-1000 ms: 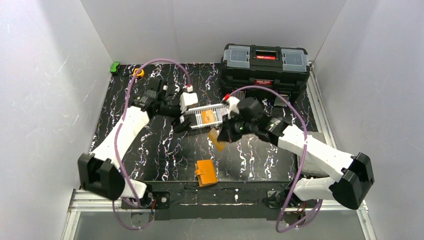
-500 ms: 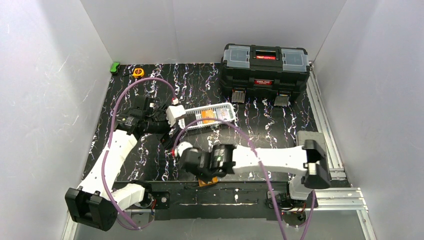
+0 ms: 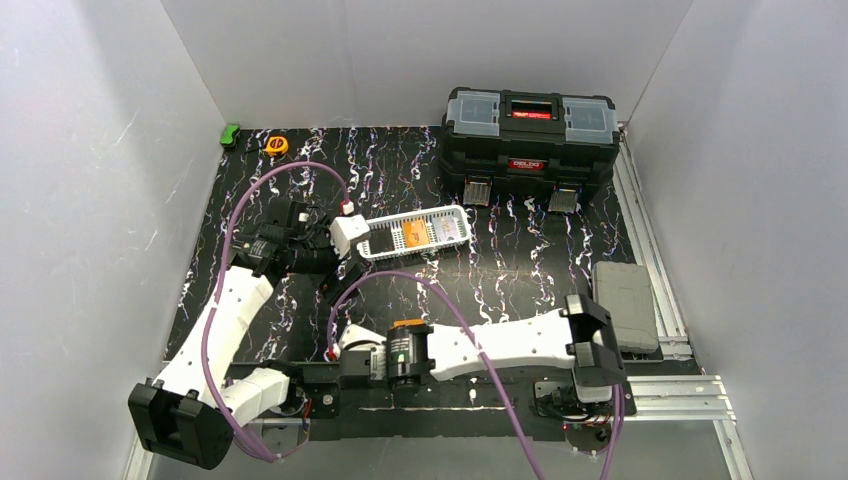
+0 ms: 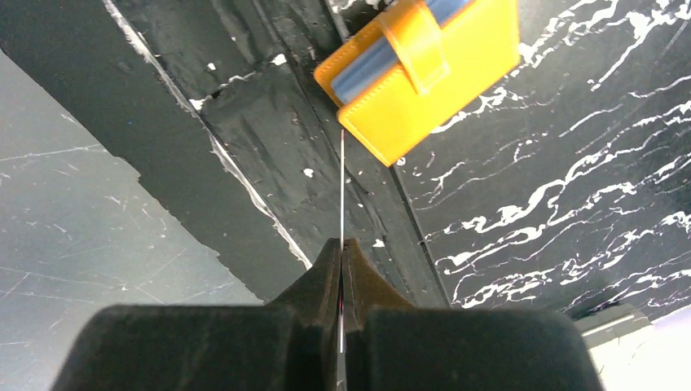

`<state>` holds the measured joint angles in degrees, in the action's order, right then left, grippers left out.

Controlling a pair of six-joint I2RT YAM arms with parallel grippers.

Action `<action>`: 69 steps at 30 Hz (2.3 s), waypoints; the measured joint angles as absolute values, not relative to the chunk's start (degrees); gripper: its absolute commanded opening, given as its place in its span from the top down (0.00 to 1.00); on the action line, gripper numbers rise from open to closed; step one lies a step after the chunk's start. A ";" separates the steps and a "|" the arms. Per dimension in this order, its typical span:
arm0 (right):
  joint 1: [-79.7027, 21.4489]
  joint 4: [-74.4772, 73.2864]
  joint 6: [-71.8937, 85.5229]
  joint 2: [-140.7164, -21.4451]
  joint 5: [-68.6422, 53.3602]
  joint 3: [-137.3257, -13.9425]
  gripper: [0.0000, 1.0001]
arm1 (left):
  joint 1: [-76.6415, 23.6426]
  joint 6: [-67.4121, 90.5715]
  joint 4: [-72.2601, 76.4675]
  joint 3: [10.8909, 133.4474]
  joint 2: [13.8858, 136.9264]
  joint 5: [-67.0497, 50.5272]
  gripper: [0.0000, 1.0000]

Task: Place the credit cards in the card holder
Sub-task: Move the card holder to the center of the board.

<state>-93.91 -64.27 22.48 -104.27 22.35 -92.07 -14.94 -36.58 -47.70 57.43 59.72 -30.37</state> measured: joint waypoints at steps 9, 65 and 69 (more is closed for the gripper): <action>-95.37 -63.94 21.74 -107.85 20.84 -93.12 0.99 | -14.94 -35.57 -46.48 56.97 60.10 -29.04 0.02; -63.70 -37.56 35.99 -78.63 24.32 -57.14 0.99 | -28.62 -61.82 -31.31 32.86 49.34 -39.48 0.07; -59.53 -30.70 35.86 -78.46 16.01 -53.60 0.99 | -31.94 -67.05 -23.22 31.57 52.90 -38.26 0.07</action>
<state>-59.53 -30.70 35.86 -78.46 16.01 -53.60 -31.94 -67.05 -23.22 31.57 52.90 -38.26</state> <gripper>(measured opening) 0.023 0.930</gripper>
